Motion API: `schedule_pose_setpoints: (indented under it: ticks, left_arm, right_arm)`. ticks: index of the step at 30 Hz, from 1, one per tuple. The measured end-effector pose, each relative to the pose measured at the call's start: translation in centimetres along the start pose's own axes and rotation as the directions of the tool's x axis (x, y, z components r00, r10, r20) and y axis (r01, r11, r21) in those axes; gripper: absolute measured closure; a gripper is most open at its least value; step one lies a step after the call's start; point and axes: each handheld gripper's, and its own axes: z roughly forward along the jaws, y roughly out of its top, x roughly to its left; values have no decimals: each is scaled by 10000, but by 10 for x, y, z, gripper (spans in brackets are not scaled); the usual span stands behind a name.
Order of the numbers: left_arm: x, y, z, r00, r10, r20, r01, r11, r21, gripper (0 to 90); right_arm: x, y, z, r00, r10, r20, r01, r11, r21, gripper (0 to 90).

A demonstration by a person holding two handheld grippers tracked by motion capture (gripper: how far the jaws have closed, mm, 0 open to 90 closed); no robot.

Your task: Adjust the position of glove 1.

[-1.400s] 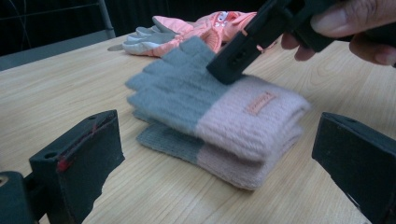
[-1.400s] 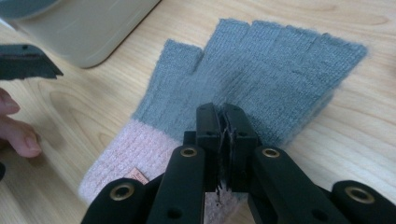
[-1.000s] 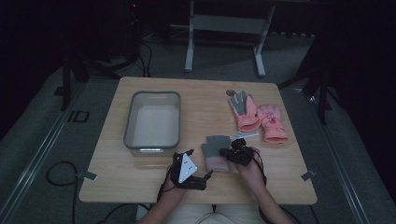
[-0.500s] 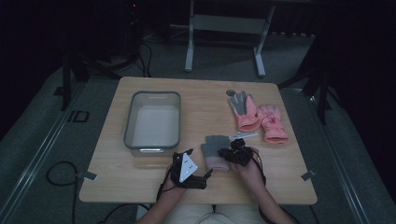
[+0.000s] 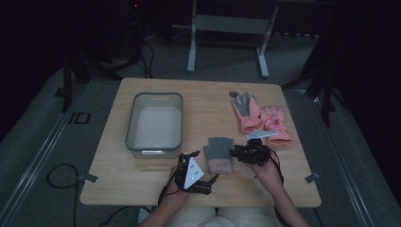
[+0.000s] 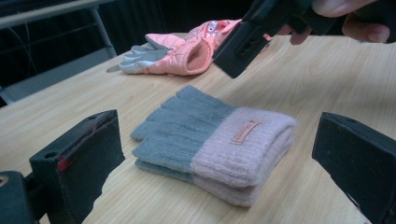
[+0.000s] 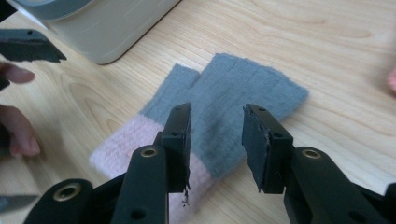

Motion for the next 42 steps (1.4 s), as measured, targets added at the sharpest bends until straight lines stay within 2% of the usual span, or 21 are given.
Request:
schedule_pose_setpoints:
  ticks: [2, 3, 5, 8, 10, 13, 15, 18, 22, 23, 24, 25, 26, 29, 31, 34, 35, 37, 38, 39, 42]
  left_arm:
    - [3, 4, -1, 9988, -428, 224, 420, 9986, 318, 13]
    - [5, 6, -2, 9966, -719, 403, 703, 9967, 400, 105]
    - [8, 10, -3, 9918, -969, 836, 913, 9935, 680, 105]
    - [7, 15, -2, 9931, -602, 1002, 517, 9950, 859, 120]
    - [10, 18, 0, 9844, -339, 1726, 192, 9961, 859, 119]
    - [11, 20, 5, 9800, -68, 1990, -148, 9941, 1071, 120]
    - [12, 21, 11, 9722, 340, 2317, -652, 9896, 1283, 127]
    - [13, 22, 20, 9624, 769, 2605, -1233, 9783, 1665, 134]
    - [12, 22, 32, 9488, 987, 3000, -1659, 9640, 2079, 172]
    - [10, 22, 34, 9446, 1130, 3083, -1853, 9585, 2165, 180]
    - [6, 21, 39, 9312, 1520, 3312, -2380, 9420, 2368, 206]
    - [6, 21, 39, 9312, 1520, 3312, -2380, 9420, 2368, 209]
    - [6, 21, 41, 9245, 1654, 3435, -2587, 9340, 2464, 215]
    - [4, 18, 47, 9136, 1886, 3602, -2968, 9148, 2739, 230]
    - [2, 16, 50, 9085, 2117, 3602, -3242, 9010, 2882, 247]
    - [0, 14, 52, 9043, 2378, 3546, -3471, 8930, 2863, 283]
    - [1, 14, 54, 9015, 2448, 3569, -3576, 8859, 2956, 320]
    - [1, 14, 55, 8987, 2479, 3618, -3640, 8819, 2998, 332]
    - [1, 14, 56, 8957, 2732, 3509, -3845, 8722, 3024, 380]
    - [1, 14, 56, 8957, 2732, 3509, -3845, 8722, 3024, 389]
    - [-3, 14, 57, 8898, 3186, 3267, -4189, 8542, 3079, 422]
  right_arm:
    - [-4, -1, -5, 9999, -125, 39, 125, 9999, -14, 603]
    - [-7, -1, -8, 9995, -244, 174, 245, 9997, -23, 604]
    - [-9, -2, -10, 9994, -266, 223, 266, 9996, 4, 604]
    - [-16, 0, -17, 9987, -379, 340, 378, 9993, 11, 608]
    - [-19, 3, -19, 9982, -403, 452, 405, 9992, -36, 618]
    - [-22, 10, -20, 9977, -462, 490, 466, 9989, -87, 664]
    - [-22, 15, -18, 9980, -450, 439, 458, 9988, -161, 682]
    - [-23, 20, -15, 9986, -390, 348, 397, 9990, -194, 690]
    - [-23, 27, -2, 9993, -177, 339, 185, 9996, -213, 684]
    - [-23, 29, 2, 9993, -99, 366, 105, 9998, -159, 678]
    - [-25, 31, 11, 9990, -50, 441, 51, 10000, -23, 668]
    - [-25, 31, 11, 9990, -50, 441, 51, 10000, -23, 668]
    - [-28, 31, 20, 9991, 67, 417, -73, 9999, 139, 658]
    - [-30, 30, 26, 9988, 187, 456, -203, 9992, 352, 642]
    - [-34, 28, 32, 9980, 441, 460, -464, 9977, 494, 611]
    - [-37, 27, 36, 9963, 637, 583, -670, 9962, 549, 595]
    - [-39, 26, 39, 9931, 939, 699, -977, 9939, 520, 581]
    - [-40, 26, 40, 9919, 1024, 748, -1063, 9930, 508, 575]
    - [-42, 26, 44, 9894, 1202, 817, -1252, 9904, 588, 563]
    - [-42, 26, 46, 9882, 1272, 849, -1327, 9892, 627, 552]
    - [-43, 25, 50, 9863, 1353, 944, -1422, 9872, 716, 530]
